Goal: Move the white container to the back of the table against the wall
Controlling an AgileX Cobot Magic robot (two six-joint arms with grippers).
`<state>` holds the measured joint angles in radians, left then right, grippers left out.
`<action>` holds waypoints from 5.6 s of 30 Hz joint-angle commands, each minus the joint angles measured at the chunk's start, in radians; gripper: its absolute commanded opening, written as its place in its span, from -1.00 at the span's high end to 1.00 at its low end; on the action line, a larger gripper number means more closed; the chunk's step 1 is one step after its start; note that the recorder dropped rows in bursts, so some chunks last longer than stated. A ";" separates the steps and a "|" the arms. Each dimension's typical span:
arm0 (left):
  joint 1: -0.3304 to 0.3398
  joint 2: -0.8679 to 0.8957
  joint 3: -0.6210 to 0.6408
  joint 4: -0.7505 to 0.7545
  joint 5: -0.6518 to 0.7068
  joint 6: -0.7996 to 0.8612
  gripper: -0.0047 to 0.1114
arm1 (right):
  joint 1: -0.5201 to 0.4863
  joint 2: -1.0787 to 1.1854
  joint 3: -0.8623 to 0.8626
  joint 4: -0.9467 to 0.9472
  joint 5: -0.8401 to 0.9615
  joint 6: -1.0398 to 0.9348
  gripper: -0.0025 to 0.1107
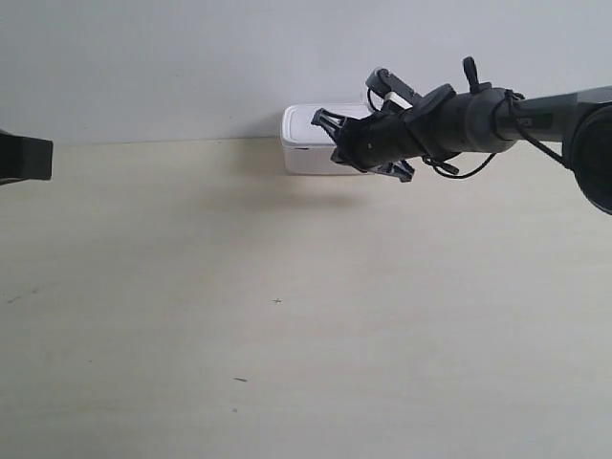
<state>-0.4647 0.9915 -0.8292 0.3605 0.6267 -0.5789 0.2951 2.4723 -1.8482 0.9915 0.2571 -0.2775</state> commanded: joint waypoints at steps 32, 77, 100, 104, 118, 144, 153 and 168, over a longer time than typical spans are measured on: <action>0.003 -0.167 0.102 0.071 0.023 -0.050 0.92 | -0.001 0.046 -0.005 -0.004 -0.177 -0.009 0.96; 0.003 -0.554 0.156 0.148 0.289 -0.232 0.92 | 0.007 -0.382 0.492 -0.006 -0.179 0.019 0.96; 0.094 -0.992 0.324 0.091 0.447 -0.260 0.92 | 0.007 -1.127 1.008 -0.007 -0.418 -0.150 0.96; 0.116 -0.992 0.324 0.051 0.434 -0.228 0.92 | 0.007 -1.267 1.109 -0.007 -0.418 -0.150 0.96; 0.119 -0.992 0.418 -0.372 0.071 -0.274 0.92 | 0.007 -1.885 1.458 -0.003 -0.186 -0.141 0.96; 0.119 -0.992 0.829 -0.486 -0.507 0.016 0.92 | 0.007 -2.284 1.677 0.004 -0.063 -0.092 0.96; 0.119 -0.992 0.829 -0.539 -0.324 0.013 0.92 | 0.007 -2.284 1.848 -0.024 -0.141 -0.087 0.96; 0.119 -0.992 0.829 -0.592 -0.304 0.026 0.92 | 0.007 -2.284 1.848 -0.024 0.009 0.001 0.96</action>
<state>-0.3485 0.0051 0.0002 -0.2204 0.3208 -0.5584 0.3007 0.1849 -0.0041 0.9741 0.2622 -0.2783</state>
